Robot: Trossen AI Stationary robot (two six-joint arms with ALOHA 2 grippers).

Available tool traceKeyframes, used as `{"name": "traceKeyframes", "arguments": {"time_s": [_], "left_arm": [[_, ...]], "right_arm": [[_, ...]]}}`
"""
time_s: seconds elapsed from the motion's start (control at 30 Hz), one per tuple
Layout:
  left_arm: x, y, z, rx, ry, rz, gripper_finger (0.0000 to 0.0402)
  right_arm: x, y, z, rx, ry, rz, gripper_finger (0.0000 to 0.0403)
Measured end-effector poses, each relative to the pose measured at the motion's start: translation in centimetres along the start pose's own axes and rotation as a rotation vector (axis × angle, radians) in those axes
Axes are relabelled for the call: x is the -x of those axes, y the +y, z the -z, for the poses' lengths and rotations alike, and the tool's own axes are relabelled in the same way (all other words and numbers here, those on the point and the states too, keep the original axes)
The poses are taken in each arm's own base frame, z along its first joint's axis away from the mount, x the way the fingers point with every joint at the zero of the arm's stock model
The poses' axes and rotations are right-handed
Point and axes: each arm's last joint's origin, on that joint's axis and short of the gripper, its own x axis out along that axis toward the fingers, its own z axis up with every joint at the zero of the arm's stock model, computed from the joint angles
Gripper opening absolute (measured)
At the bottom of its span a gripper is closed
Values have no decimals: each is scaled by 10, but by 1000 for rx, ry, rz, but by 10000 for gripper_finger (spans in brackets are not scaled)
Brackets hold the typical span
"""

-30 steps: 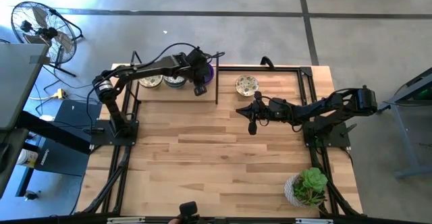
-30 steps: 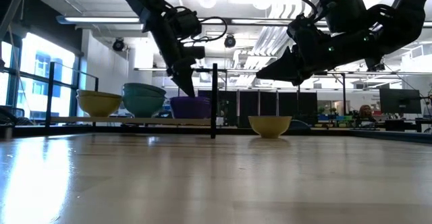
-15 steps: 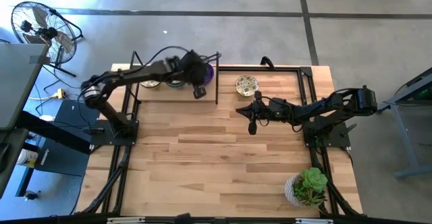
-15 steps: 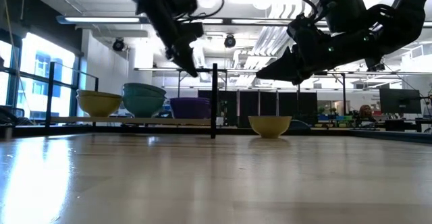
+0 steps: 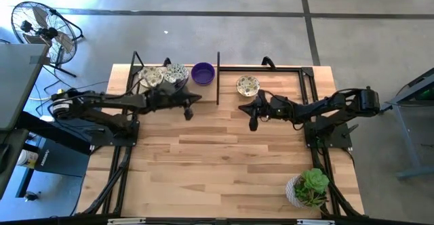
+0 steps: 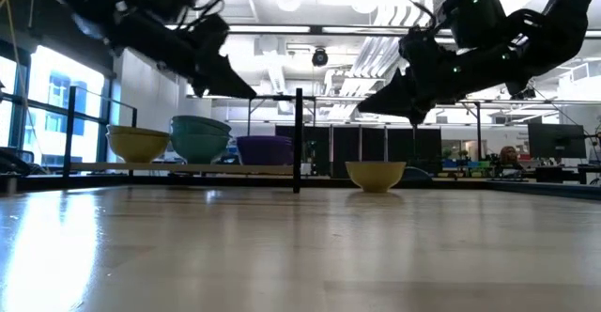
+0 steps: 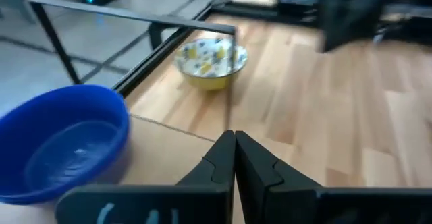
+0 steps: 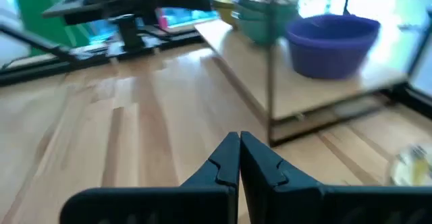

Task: Pick & Place Mini bowls
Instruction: Stack the yellow bowl on top of the other yellow bowls on the shelf

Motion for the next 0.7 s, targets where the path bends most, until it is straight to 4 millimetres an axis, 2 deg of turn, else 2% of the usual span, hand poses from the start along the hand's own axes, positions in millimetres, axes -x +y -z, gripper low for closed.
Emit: {"name": "traceKeyframes", "arguments": {"time_s": [0.27,0.4,0.53,0.7], "left_arm": [[20,-14,37,26,-128,70,1],[26,-17,49,24,-146,88,1],[28,-17,56,32,-149,95,1],[29,-18,58,43,-144,120,1]], "right_arm": [[20,-33,-10,-221,77,192,0],[37,-54,-12,-371,155,382,10],[50,-70,-15,-484,254,535,40],[56,-85,-22,-550,268,670,97]]}}
